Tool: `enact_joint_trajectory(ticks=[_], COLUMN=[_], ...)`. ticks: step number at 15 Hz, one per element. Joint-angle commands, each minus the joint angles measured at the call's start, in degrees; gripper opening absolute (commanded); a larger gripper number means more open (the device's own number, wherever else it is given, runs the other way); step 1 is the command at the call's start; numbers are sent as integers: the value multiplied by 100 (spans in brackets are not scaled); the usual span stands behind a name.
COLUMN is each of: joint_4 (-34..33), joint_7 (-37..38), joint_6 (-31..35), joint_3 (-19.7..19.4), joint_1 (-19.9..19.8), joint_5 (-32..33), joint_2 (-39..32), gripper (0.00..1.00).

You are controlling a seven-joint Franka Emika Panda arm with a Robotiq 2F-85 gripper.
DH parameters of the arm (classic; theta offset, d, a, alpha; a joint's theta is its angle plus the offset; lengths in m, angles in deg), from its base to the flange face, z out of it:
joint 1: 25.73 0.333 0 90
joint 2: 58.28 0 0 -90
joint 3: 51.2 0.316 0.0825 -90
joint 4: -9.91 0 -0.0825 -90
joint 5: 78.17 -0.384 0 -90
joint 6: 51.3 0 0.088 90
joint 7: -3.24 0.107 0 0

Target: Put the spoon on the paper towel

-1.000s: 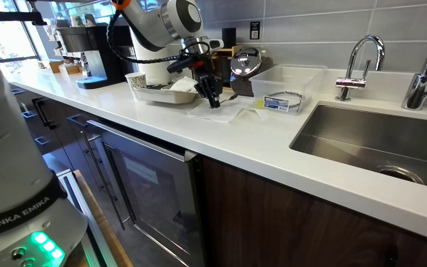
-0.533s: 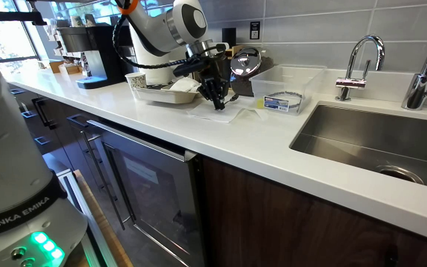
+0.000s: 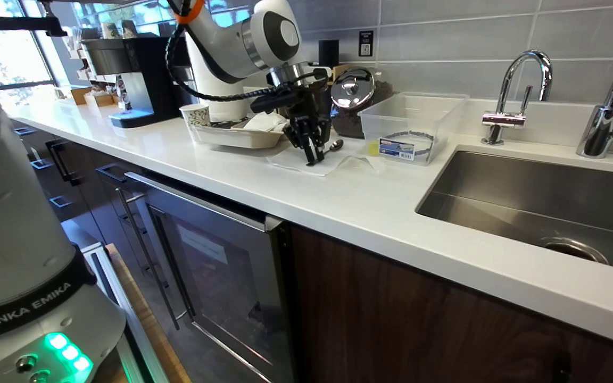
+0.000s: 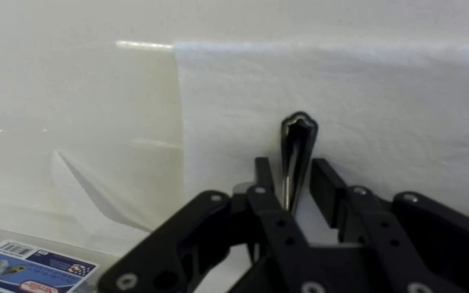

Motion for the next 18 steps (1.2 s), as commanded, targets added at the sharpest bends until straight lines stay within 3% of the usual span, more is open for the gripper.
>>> enact_joint_trajectory(ticks=[1, 4, 6, 18], joint_4=[73, 258, 465, 1350], joint_7=[-606, -1029, -1047, -686], joint_6=[-328, -630, -676, -1631], joint_3=[132, 190, 169, 232], joint_1=[-97, -142, -135, -269], joint_5=[-882, -1562, -1696, -1690], joint_2=[222, 694, 1090, 3580], gripper=[64, 88, 99, 100])
